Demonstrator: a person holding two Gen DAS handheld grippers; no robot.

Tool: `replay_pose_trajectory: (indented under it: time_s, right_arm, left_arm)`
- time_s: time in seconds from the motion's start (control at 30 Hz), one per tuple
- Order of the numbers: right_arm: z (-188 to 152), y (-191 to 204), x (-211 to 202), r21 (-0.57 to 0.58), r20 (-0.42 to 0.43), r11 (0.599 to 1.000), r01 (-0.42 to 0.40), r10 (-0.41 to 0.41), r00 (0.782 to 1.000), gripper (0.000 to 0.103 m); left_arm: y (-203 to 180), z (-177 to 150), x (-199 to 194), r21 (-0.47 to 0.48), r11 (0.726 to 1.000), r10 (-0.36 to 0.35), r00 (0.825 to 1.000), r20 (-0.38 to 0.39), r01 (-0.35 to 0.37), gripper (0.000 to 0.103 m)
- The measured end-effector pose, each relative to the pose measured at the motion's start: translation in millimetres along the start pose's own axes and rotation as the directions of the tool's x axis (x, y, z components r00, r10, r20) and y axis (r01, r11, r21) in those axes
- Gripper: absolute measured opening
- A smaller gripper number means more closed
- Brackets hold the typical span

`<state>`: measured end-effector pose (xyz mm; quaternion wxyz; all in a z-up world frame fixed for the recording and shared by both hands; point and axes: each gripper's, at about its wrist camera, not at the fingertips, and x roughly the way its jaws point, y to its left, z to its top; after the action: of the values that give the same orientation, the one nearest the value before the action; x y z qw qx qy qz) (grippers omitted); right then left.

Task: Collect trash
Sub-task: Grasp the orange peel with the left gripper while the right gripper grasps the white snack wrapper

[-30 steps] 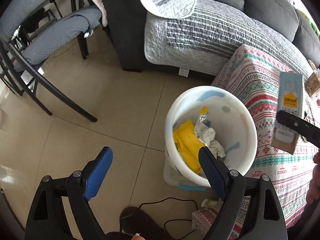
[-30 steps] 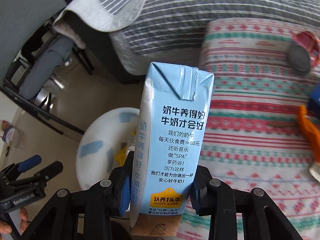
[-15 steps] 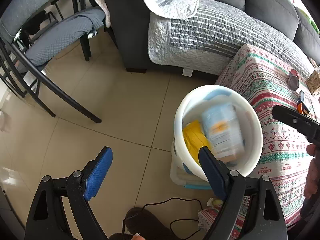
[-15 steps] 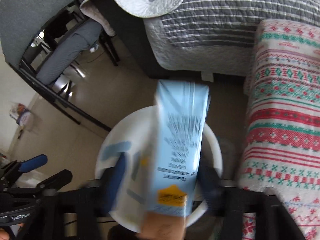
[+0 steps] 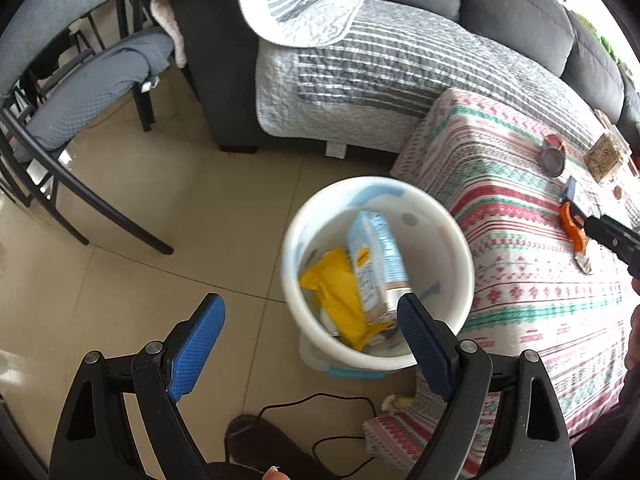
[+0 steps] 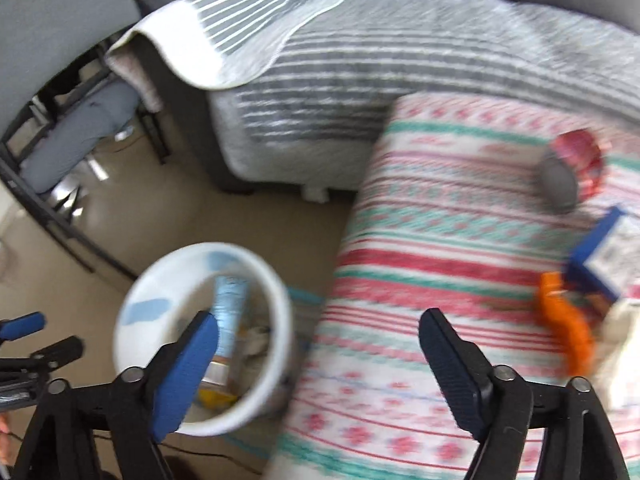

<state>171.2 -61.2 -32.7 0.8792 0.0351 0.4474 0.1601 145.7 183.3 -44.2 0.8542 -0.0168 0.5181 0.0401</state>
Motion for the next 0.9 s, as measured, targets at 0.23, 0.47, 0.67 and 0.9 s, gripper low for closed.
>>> replay_pose_trajectory:
  time_s: [0.23,0.47,0.67,0.9]
  right_arm:
    - [-5.5,-53.5,-18.9,0.040,-0.059,0.991,0.125,-0.122,0.991,0.094]
    - [-16.2,-126.7,-29.9,0.187,-0.159,0.954,0.235,-0.207,0.965,0.094]
    - [-25.6,-169.7,-24.2,0.309,-0.224,0.907,0.285,-0.222,0.949,0.094]
    - [-27.1,-187.5,-4.2,0.390,-0.258,0.864,0.317,-0.228,0.939,0.094]
  left_arm:
    - [-31.0,11.4,-0.8,0.031,0.999,-0.030,1.000,0.004,0.029,0.092]
    - [-62.7,17.8,2.1,0.056,0.996,-0.063,0.998,-0.006,0.063,0.092]
    - [-82.4,20.1,3.5,0.072,0.994,-0.078,0.997,-0.013,0.079,0.092]
    - [-90.0,20.9,8.5,0.070,0.995,-0.072,0.997,-0.023,0.074,0.092]
